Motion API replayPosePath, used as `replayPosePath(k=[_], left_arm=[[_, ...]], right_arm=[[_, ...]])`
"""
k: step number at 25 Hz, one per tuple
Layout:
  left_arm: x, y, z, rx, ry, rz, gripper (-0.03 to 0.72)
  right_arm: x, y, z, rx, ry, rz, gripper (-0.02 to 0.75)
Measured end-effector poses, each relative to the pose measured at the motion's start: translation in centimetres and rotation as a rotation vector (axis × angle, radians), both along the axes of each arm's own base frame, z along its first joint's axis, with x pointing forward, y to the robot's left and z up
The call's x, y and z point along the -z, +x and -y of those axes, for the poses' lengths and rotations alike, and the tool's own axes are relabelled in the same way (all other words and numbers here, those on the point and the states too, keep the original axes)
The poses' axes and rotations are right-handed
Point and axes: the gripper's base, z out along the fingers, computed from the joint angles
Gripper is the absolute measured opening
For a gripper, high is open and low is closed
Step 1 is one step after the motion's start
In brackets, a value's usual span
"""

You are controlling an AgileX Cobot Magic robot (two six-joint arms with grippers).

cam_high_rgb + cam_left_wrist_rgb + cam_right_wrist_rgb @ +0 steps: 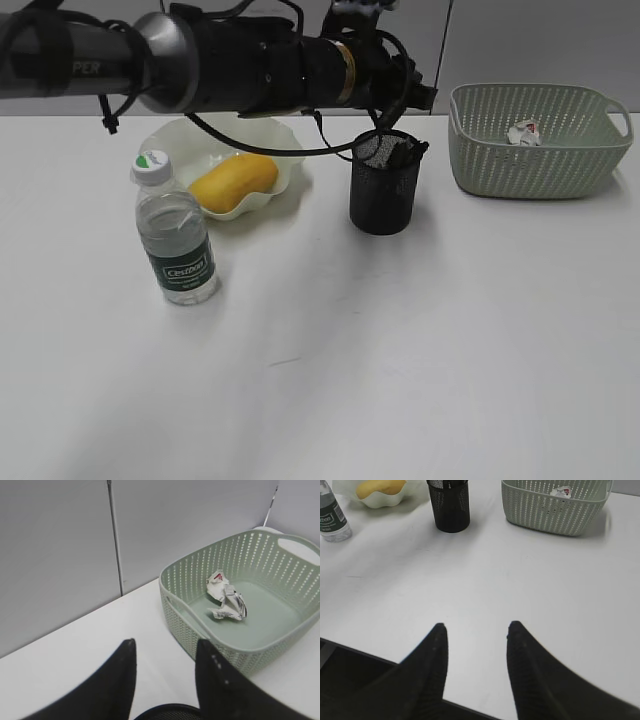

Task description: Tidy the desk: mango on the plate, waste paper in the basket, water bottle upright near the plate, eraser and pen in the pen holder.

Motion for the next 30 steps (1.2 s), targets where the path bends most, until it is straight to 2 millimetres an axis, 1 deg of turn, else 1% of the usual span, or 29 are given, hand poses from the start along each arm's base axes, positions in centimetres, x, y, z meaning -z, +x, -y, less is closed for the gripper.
replayPosePath(k=[2, 4, 6, 7, 9, 12, 15, 17, 18, 20, 21, 23, 24, 25, 26, 27, 28, 30], left_arm=[[0.0, 0.0, -0.2, -0.029, 0.008, -0.008, 0.312], [-0.8, -0.2, -0.4, -0.099, -0.018, -0.045, 0.313], [-2.6, -0.8, -1.1, -0.219, -0.01, -0.076, 0.307], [-3.5, -1.4, -1.3, -0.259, 0.022, -0.079, 0.304], [-5.6, -2.9, -2.0, -0.299, 0.178, -0.057, 0.292], [-7.2, -5.6, -2.5, -0.255, 0.377, -0.121, 0.282], [-8.5, -7.8, -3.3, -0.219, 0.439, -0.213, 0.281], [-10.3, -9.6, -4.7, -0.2, 0.431, -0.209, 0.281], [-10.8, -10.7, -5.4, -0.185, 0.433, -0.206, 0.281], [-12.7, -13.6, -7.8, -0.16, 0.404, -0.182, 0.281], [-12.6, -15.1, -9.0, -0.15, 0.406, -0.188, 0.283], [-13.1, -18.6, -12.5, -0.137, 0.385, -0.198, 0.305], [-13.6, -20.3, -14.4, -0.136, 0.363, -0.189, 0.325], [-13.1, -21.9, -16.1, -0.135, 0.36, -0.197, 0.356], [-13.1, -23.7, -18.2, -0.136, 0.337, -0.191, 0.395], [-13.5, -25.4, -20.2, -0.139, 0.302, -0.175, 0.434], [-13.1, -27.0, -21.9, -0.142, 0.282, -0.175, 0.465], [-13.3, -30.6, -26.0, -0.153, 0.189, -0.133, 0.518]], right_arm=[[0.0, 0.0, 0.0, 0.0, 0.0, 0.0, 0.321], [0.0, 0.0, 0.0, 0.0, 0.0, 0.0, 0.321], [0.0, 0.0, 0.0, 0.0, 0.0, 0.0, 0.321], [0.0, 0.0, 0.0, 0.0, 0.0, 0.0, 0.321], [0.0, 0.0, 0.0, 0.0, 0.0, 0.0, 0.321], [0.0, 0.0, 0.0, 0.0, 0.0, 0.0, 0.321], [0.0, 0.0, 0.0, 0.0, 0.0, 0.0, 0.321], [0.0, 0.0, 0.0, 0.0, 0.0, 0.0, 0.321], [0.0, 0.0, 0.0, 0.0, 0.0, 0.0, 0.321], [0.0, 0.0, 0.0, 0.0, 0.0, 0.0, 0.321], [0.0, 0.0, 0.0, 0.0, 0.0, 0.0, 0.321], [0.0, 0.0, 0.0, 0.0, 0.0, 0.0, 0.321], [0.0, 0.0, 0.0, 0.0, 0.0, 0.0, 0.322], [0.0, 0.0, 0.0, 0.0, 0.0, 0.0, 0.335], [0.0, 0.0, 0.0, 0.0, 0.0, 0.0, 0.356], [0.0, 0.0, 0.0, 0.0, 0.0, 0.0, 0.396], [0.0, 0.0, 0.0, 0.0, 0.0, 0.0, 0.447], [0.0, 0.0, 0.0, 0.0, 0.0, 0.0, 0.536]])
